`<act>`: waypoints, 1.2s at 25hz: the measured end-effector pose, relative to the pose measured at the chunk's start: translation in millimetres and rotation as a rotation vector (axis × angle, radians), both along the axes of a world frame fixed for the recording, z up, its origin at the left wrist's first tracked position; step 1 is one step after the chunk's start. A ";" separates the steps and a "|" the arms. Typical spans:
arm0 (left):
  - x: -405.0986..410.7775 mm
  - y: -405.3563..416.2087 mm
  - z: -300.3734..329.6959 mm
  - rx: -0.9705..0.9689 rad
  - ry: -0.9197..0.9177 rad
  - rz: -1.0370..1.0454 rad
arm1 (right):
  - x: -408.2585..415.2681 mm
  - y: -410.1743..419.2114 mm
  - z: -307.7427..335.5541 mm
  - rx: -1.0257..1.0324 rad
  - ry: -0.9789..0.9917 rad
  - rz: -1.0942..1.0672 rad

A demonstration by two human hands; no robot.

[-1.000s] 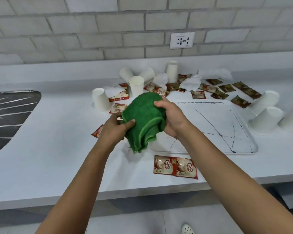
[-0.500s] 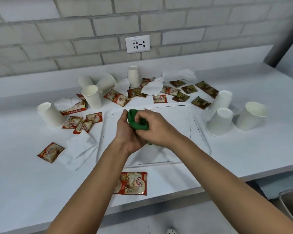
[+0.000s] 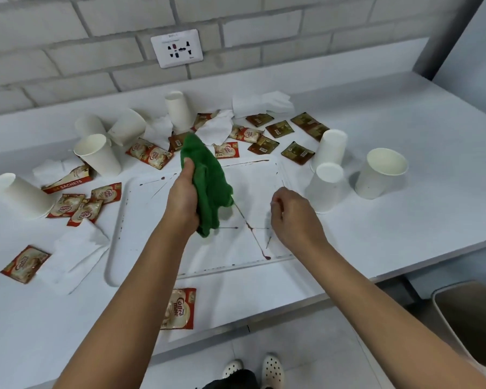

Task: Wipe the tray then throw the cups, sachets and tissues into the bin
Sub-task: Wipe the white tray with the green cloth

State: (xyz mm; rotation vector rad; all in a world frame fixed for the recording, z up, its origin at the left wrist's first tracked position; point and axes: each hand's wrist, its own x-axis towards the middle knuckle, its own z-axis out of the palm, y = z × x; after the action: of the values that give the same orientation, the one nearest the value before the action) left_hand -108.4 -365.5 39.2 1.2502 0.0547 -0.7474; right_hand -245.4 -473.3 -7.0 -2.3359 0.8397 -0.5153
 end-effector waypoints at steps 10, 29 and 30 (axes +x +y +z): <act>17.7 -16.4 -79.5 1.352 -1.269 -0.807 | -28.3 -21.2 -55.8 -0.122 0.301 -0.214; -18.7 -64.2 -92.1 0.866 -1.617 -0.970 | -29.6 -24.6 -70.8 -0.146 0.072 -0.216; -17.7 -57.6 -92.4 0.819 -1.646 -0.976 | -30.2 -24.8 -70.9 -0.145 0.075 -0.216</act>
State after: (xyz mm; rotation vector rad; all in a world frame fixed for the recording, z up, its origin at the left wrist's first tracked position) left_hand -126.1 -423.2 -53.2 2.3737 -1.8481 -0.2304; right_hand -275.6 -498.1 -77.8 -2.4215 1.1327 -0.5995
